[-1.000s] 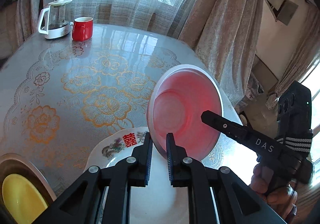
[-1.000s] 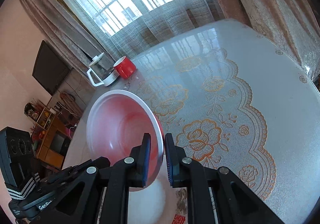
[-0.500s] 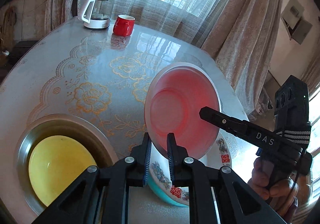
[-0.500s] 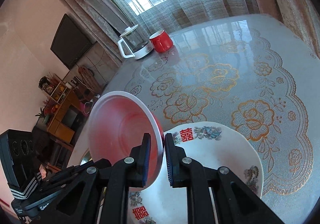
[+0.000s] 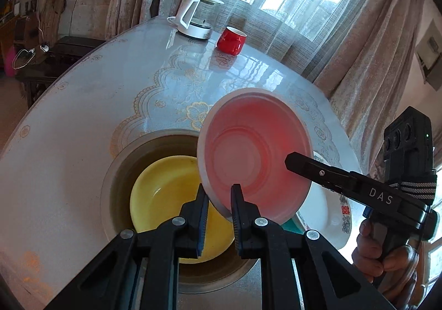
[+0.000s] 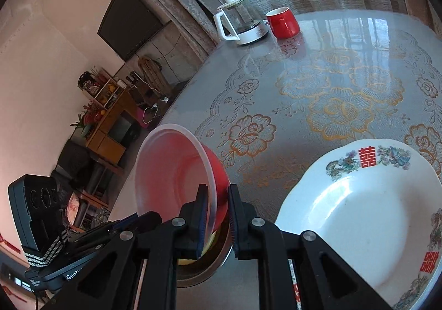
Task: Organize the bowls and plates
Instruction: 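Lower the red bowl with the left tool into the yellow bowl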
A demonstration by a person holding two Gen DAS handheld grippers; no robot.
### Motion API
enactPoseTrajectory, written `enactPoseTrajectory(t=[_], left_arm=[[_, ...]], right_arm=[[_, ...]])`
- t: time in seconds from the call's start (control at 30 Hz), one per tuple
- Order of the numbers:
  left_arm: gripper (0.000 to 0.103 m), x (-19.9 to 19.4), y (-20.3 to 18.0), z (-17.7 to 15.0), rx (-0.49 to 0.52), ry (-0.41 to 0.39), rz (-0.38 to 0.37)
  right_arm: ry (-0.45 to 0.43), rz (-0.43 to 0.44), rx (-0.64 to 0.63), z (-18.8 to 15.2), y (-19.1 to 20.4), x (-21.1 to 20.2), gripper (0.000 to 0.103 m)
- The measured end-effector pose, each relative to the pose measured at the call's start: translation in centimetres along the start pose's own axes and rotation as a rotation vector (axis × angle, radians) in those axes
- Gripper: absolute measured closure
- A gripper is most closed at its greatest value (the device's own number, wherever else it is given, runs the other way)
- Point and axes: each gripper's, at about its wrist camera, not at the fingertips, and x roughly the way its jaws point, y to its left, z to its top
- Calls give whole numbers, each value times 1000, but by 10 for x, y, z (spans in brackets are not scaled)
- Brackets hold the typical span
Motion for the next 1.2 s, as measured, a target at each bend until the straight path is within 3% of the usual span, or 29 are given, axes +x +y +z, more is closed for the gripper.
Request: enactPoseTrajectory(t=[0.27,0.67,1.1,1.2], left_arm=[[88,-4,32,-16,-49,28,26],[88,-2,44,-28,-72,71,15],[85,-3,46,-34,-63,70,21],[83,-3,47,-34,-63,68,23]], right_arm=[[84,12,-15,-21,20,29,88],[147,-32,-15,-39,28,44,87],[168,-75,-26,-45,33,48,86],[168,-78,-30,-45,35,48,82]])
